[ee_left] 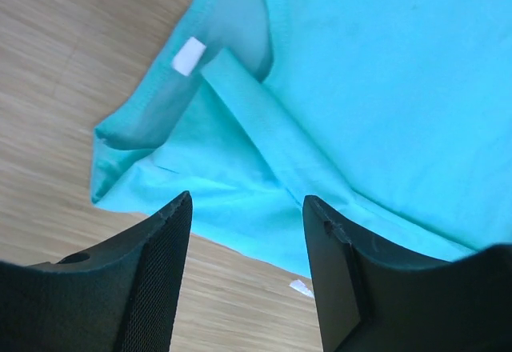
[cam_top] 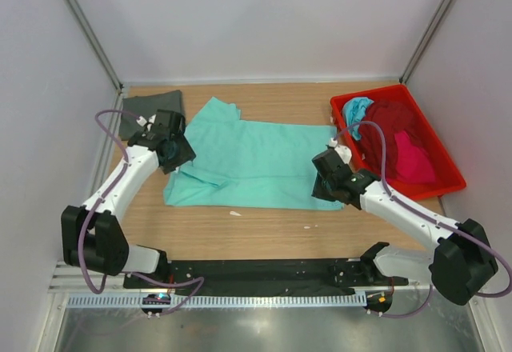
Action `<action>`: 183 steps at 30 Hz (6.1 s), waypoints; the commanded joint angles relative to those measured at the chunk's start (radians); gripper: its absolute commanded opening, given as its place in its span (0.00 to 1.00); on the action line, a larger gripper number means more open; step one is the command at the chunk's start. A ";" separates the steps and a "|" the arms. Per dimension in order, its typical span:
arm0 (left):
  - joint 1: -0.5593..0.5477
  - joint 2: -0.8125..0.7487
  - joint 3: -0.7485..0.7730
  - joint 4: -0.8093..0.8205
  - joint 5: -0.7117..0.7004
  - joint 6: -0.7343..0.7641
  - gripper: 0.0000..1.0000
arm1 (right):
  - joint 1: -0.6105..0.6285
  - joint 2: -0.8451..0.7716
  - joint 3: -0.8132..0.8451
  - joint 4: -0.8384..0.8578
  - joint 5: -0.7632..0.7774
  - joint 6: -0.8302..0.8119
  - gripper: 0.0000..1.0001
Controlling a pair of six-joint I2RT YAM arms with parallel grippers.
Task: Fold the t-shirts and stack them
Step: Fold the tshirt
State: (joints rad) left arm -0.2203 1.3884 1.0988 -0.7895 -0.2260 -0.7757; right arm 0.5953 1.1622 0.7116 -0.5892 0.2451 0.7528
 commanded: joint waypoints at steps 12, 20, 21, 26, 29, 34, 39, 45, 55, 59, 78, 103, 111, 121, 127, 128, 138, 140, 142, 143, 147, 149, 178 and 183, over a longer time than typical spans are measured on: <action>-0.001 0.253 0.045 0.128 0.137 -0.004 0.62 | 0.021 0.065 0.212 0.025 0.057 -0.115 0.27; -0.001 0.345 0.092 0.145 0.132 -0.007 0.57 | 0.023 0.076 0.181 0.032 0.069 -0.112 0.28; -0.001 0.351 0.095 0.147 0.132 -0.005 0.56 | 0.021 0.077 0.178 0.038 0.068 -0.110 0.28; -0.001 0.376 0.105 0.145 0.132 -0.008 0.53 | 0.021 0.094 0.170 0.046 0.066 -0.107 0.27; -0.002 0.379 0.113 0.124 0.129 -0.007 0.51 | 0.021 0.103 0.164 0.048 0.065 -0.107 0.27; -0.024 0.321 0.136 0.056 0.028 0.007 0.54 | 0.040 0.116 0.155 0.097 0.053 -0.121 0.28; -0.016 0.209 0.119 -0.013 -0.016 0.033 0.57 | 0.171 0.151 0.180 0.340 0.040 -0.266 0.30; 0.259 0.069 -0.025 0.045 0.316 0.044 0.55 | 0.359 0.393 0.360 0.483 0.105 -0.575 0.42; 0.314 0.038 -0.143 0.111 0.467 0.044 0.47 | 0.492 0.774 0.696 0.508 0.031 -0.891 0.51; 0.338 0.073 -0.131 0.085 0.404 0.087 0.46 | 0.517 0.840 0.759 0.494 0.008 -0.943 0.54; 0.409 0.074 -0.160 0.092 0.392 0.110 0.48 | 0.540 0.990 0.855 0.495 0.169 -1.078 0.23; 0.404 0.047 -0.155 0.076 0.329 0.115 0.49 | 0.413 0.975 0.793 0.543 0.227 -0.635 0.02; 0.357 -0.031 -0.137 0.075 0.313 0.118 0.48 | 0.396 0.887 0.775 0.490 0.217 -0.517 0.25; 0.248 0.076 -0.160 0.151 0.384 0.029 0.46 | 0.350 0.709 0.720 0.351 0.234 -0.377 0.26; 0.246 0.149 -0.183 0.141 0.266 0.007 0.46 | 0.313 0.610 0.629 0.305 0.232 -0.342 0.26; 0.246 0.165 -0.178 0.119 0.242 0.007 0.46 | 0.308 0.593 0.614 0.305 0.230 -0.331 0.26; 0.249 0.140 -0.246 0.033 0.030 -0.059 0.43 | 0.255 0.384 0.369 0.200 0.263 -0.164 0.26; 0.248 0.103 -0.264 0.021 0.016 -0.074 0.42 | 0.253 0.344 0.307 0.186 0.279 -0.124 0.26; 0.248 0.042 -0.264 0.013 0.013 -0.077 0.41 | 0.251 0.321 0.275 0.164 0.290 -0.093 0.26; 0.248 0.023 -0.258 0.007 0.014 -0.071 0.41 | 0.250 0.301 0.260 0.157 0.296 -0.083 0.25; 0.243 -0.060 -0.208 0.025 0.077 -0.028 0.41 | 0.238 0.263 0.195 0.135 0.322 -0.055 0.25; 0.236 -0.100 -0.218 0.114 0.143 -0.016 0.41 | 0.229 0.260 0.183 0.132 0.322 -0.050 0.24; 0.190 -0.080 -0.412 0.030 -0.008 -0.155 0.40 | 0.120 0.104 -0.141 -0.049 0.347 0.267 0.16; 0.188 -0.178 -0.262 -0.020 0.111 -0.083 0.44 | 0.121 -0.010 -0.038 -0.040 0.298 0.073 0.26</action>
State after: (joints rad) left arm -0.0330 1.2747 0.7166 -0.7784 -0.1684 -0.8978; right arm 0.7139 1.2125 0.5877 -0.6010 0.5438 0.9298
